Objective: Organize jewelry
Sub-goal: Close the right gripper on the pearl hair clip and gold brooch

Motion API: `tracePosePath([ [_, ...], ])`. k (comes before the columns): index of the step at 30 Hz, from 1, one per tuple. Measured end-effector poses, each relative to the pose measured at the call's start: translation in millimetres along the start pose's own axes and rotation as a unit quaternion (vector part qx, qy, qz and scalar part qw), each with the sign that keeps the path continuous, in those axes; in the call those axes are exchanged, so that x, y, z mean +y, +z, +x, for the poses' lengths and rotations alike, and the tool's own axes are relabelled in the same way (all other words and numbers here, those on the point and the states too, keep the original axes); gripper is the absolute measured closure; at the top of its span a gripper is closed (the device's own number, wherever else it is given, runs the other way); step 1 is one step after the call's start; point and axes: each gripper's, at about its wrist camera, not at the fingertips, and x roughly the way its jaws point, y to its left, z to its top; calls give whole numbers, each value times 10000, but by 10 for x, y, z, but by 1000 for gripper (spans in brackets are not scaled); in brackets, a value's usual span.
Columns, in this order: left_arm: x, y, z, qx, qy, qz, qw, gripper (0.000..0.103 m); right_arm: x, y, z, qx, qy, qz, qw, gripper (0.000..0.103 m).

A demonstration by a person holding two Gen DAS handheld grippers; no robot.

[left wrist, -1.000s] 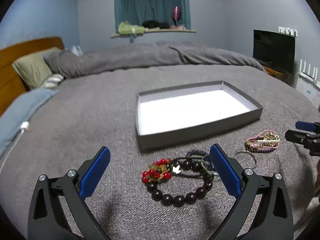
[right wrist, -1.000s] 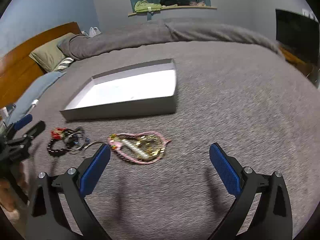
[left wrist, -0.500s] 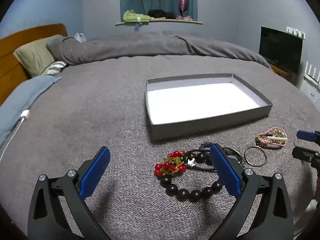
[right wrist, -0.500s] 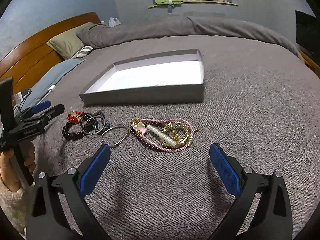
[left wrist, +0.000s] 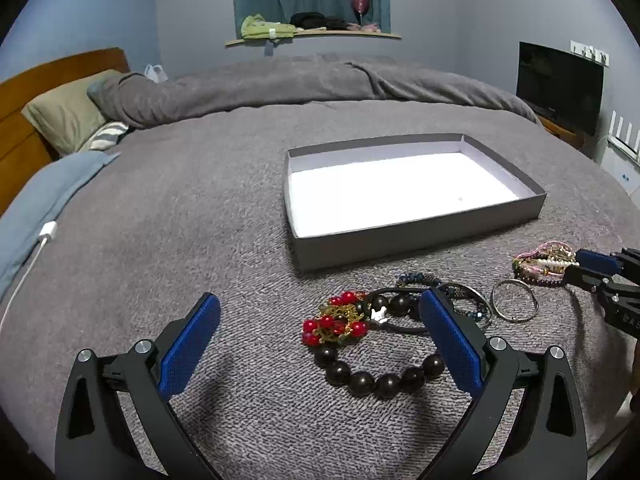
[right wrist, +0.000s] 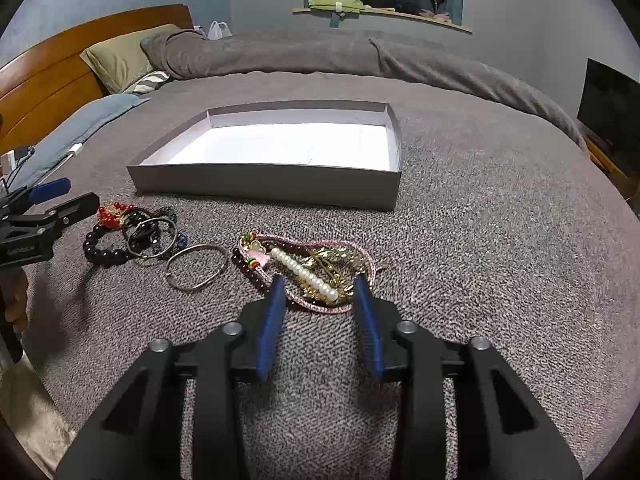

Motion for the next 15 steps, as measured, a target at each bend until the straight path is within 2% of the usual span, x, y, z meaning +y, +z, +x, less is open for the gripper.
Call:
tracePosePath([
  [5, 24, -2, 19, 34, -1, -40, 10000, 4, 74, 7, 70, 28, -168, -241, 9996, 77],
  [15, 39, -12, 7, 26, 0, -75, 10000, 4, 0, 48, -120, -324, -53, -73, 9994, 77],
])
